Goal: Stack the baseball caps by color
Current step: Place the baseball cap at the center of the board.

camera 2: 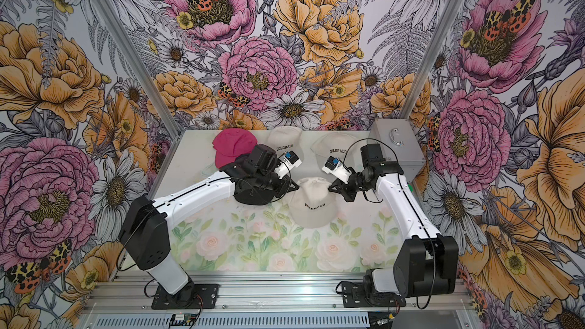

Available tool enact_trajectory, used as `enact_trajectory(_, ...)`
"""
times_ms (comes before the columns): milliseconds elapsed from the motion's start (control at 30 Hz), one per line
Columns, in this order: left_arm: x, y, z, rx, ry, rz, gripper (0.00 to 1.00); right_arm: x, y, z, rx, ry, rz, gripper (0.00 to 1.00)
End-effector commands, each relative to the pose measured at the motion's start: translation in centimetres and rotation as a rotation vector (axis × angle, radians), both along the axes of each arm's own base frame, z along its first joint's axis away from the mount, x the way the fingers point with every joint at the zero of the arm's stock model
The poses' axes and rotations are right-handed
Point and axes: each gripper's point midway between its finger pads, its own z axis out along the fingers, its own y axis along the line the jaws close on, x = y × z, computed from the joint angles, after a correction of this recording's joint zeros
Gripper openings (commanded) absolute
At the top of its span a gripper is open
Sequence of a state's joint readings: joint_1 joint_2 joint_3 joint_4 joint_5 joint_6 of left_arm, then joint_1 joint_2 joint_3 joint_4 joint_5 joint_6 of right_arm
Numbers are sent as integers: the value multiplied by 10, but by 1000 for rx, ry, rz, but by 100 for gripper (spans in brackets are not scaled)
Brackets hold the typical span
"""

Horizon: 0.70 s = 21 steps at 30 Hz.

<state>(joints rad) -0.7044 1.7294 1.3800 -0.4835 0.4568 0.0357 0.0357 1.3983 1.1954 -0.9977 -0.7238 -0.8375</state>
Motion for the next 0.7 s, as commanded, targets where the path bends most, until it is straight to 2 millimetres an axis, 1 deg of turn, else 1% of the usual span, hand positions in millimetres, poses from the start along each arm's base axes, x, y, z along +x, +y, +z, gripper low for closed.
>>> enact_trajectory(0, 40, -6, -1, -10, 9, 175, 0, 19, -12, -14, -49, 48, -49, 0)
enact_trajectory(33, 44, -12, -18, 8, 43, 172, 0, 24, -16, -23, -67, 84, -72, 0)
enact_trajectory(133, 56, -18, -36, 27, 67, 180, 0, 30, -22, -38, -101, 155, -94, 0)
enact_trajectory(267, 80, -12, -51, 45, 77, 227, 0, 41, -32, -55, -157, 227, -174, 0)
enact_trajectory(367, 92, -12, -60, 31, 121, 248, 0, 53, -39, -72, -188, 317, -265, 0)
enact_trajectory(467, 95, -16, -69, 30, 157, 261, 0, 60, -42, -84, -211, 359, -298, 1)
enact_trajectory(533, 95, -16, -77, 40, 173, 270, 0, 68, -48, -94, -244, 382, -345, 0)
enact_trajectory(600, 99, -13, -84, 55, 184, 297, 0, 80, -55, -101, -288, 391, -397, 0)
enact_trajectory(667, 104, -12, -88, 56, 203, 322, 0, 91, -58, -104, -302, 398, -430, 0)
